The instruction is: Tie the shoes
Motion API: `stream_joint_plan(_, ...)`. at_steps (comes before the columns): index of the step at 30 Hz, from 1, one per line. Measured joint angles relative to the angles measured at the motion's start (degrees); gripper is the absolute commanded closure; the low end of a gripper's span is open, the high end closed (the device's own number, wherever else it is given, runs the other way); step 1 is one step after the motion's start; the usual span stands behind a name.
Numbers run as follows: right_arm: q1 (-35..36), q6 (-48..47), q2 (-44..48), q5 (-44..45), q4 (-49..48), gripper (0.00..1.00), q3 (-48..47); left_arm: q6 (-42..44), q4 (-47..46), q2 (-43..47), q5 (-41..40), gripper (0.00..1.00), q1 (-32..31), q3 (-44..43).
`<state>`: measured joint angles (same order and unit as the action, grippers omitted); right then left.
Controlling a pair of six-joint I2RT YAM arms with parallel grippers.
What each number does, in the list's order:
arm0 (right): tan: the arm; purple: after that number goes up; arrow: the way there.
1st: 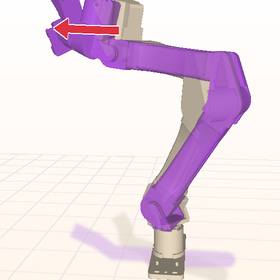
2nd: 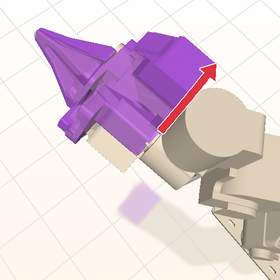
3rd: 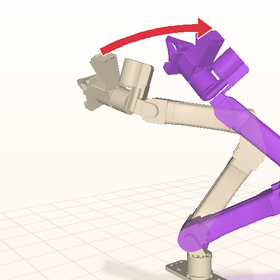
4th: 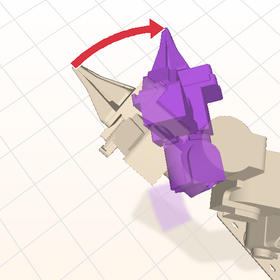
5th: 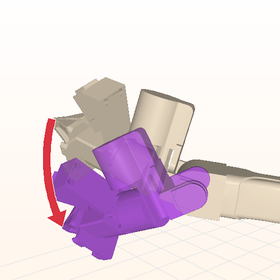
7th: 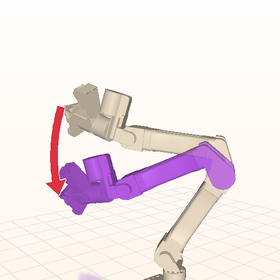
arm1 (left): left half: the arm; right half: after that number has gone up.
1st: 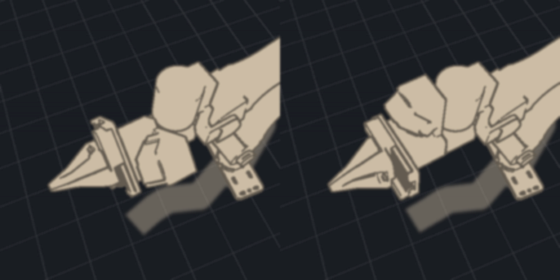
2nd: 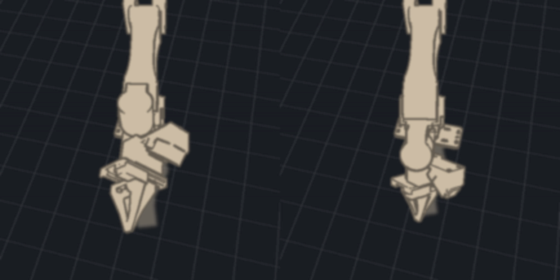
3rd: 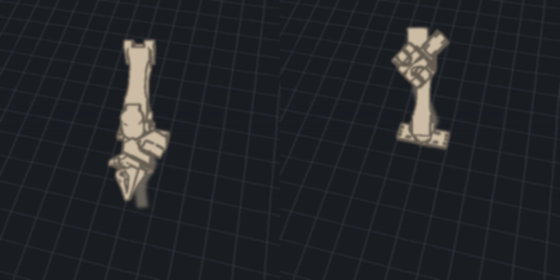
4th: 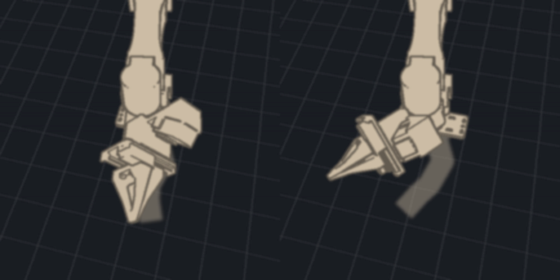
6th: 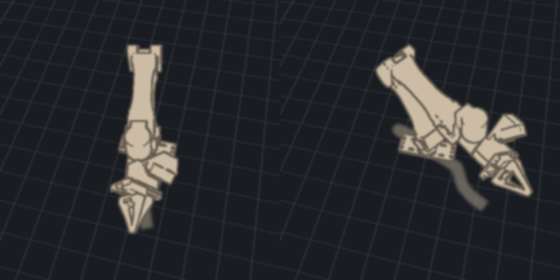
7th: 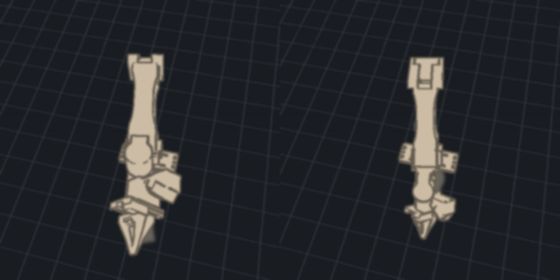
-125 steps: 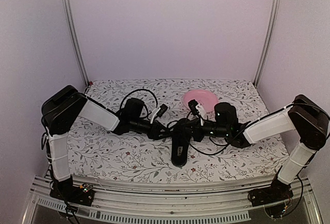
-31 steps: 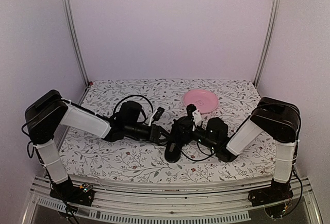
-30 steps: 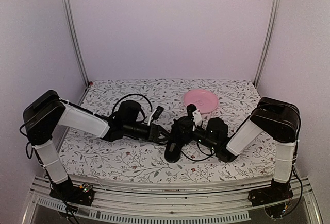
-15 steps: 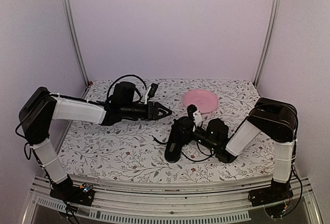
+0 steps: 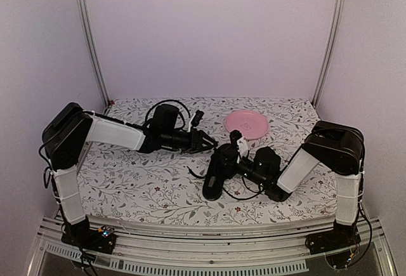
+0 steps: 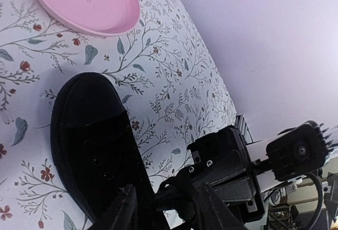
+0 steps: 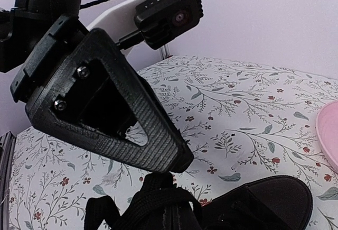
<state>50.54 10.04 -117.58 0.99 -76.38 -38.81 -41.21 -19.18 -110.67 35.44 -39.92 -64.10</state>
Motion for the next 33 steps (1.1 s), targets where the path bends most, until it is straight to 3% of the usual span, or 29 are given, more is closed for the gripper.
stream_joint_plan(13, 0.02, -0.02, -1.29, 0.0, 0.15, 0.98, 0.02, -2.58, -1.55, -3.96, 3.37, 0.7, -1.07, -0.81)
stream_joint_plan(21, 0.02, -0.04, -1.42, 0.04, -0.04, 0.98, 0.11, -3.39, -2.29, -3.96, 2.51, 0.95, -0.94, -0.74)
stream_joint_plan(24, 0.02, -0.04, -1.44, 0.24, -0.17, 0.98, 0.2, -3.91, -2.8, -3.96, 2.01, 1.0, -0.81, -0.55)
stream_joint_plan(28, 0.02, -0.22, -1.44, 0.42, -0.26, 0.97, 0.2, -4.79, -4.46, -3.93, 1.73, 1.0, -0.81, 0.33)
stream_joint_plan(33, 0.11, -0.42, -1.42, 0.5, -1.33, 0.89, 0.39, -5.62, -6.43, -2.12, 1.11, 1.0, -0.81, 2.56)
